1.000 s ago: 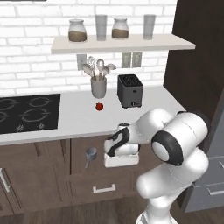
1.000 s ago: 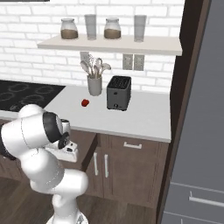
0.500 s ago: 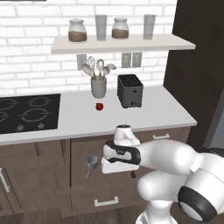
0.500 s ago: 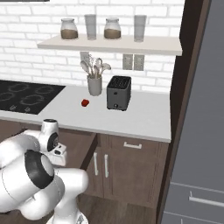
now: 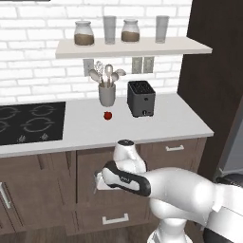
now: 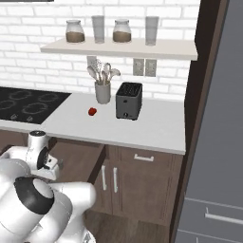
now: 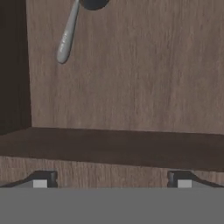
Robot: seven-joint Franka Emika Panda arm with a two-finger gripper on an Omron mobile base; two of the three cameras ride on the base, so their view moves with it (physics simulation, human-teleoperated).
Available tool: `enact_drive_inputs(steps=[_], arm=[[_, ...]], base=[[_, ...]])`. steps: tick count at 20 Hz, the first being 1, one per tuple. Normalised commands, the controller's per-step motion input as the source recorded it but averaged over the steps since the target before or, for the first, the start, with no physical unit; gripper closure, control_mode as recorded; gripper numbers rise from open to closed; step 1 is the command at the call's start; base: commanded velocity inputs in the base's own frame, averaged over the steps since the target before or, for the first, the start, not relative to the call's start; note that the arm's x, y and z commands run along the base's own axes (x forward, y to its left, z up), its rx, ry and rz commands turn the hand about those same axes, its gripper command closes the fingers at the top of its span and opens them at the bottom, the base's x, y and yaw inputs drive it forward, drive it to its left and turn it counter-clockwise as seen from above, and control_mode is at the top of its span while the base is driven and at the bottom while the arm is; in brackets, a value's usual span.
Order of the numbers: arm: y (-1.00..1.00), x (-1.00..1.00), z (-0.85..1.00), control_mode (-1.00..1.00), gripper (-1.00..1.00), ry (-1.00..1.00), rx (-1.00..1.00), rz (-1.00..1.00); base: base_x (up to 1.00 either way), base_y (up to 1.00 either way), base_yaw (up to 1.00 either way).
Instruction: Pick the measuring cup from the drawer and place it on the counter.
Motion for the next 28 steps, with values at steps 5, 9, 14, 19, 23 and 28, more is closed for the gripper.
enact_drive_inputs(steps=[5,9,14,19,23,28], arm=[[-0.01,0.73,0.00,-1.00,-1.00,0.00,0.00,-0.09],[-0.05,0.94,0.00,-1.00,-1.00,0.00,0.00,-0.07],[0.00,0.66,0.00,-1.00,-1.00,0.00,0.00,-0.04],[0.13,0.19,0.00,-1.00,-1.00,0.00,-0.02,0.00],[0.00,0.27,-0.02,-1.00,-1.00,0.00,-0.01,0.00],[0.07,0.32,-0.26,-1.00,-1.00,0.00,-0.04,0.00]], base=[[0.00,0.00,0.00],[0.00,0.00,0.00],[0.00,0.00,0.00],[0.00,0.00,0.00],[0.00,0.00,0.00],[0.00,0.00,0.00]])
